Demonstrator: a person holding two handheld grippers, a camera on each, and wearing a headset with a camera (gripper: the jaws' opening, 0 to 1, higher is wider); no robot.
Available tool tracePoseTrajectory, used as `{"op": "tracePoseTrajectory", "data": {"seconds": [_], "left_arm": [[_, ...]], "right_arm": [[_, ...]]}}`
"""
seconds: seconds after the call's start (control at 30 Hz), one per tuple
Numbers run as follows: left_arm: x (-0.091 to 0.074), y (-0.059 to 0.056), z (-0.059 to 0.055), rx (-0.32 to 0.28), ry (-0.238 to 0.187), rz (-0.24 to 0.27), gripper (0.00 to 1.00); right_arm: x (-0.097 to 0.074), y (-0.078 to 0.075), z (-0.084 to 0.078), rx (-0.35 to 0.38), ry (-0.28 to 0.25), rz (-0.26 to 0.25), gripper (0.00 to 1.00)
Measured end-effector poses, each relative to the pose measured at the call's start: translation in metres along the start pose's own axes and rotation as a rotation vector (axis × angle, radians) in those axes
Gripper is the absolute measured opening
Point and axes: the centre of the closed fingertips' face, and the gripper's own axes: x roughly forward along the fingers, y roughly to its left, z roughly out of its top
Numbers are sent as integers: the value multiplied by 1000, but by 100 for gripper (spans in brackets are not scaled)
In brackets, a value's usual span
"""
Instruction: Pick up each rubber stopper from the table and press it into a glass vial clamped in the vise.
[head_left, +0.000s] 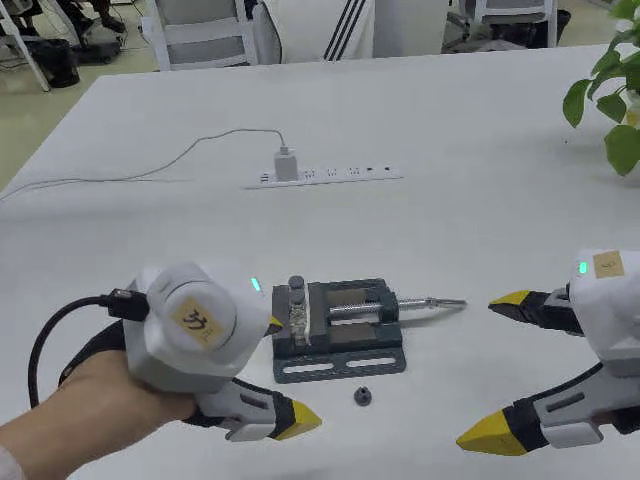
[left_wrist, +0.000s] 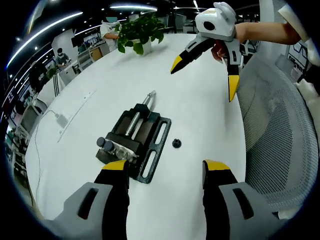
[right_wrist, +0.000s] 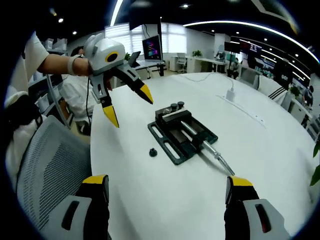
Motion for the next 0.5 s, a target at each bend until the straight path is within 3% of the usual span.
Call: {"op": "tracePoseTrajectory", "data": {"seconds": [0.3,0.5], "left_arm": [[19,-8,14,87,89,-111,44],[30,-14,15,113,164,-172,36]], "right_arm": [[-8,6,-10,44,-29,-13,94],[-14,5,-14,59,-39,-21,93]]}}
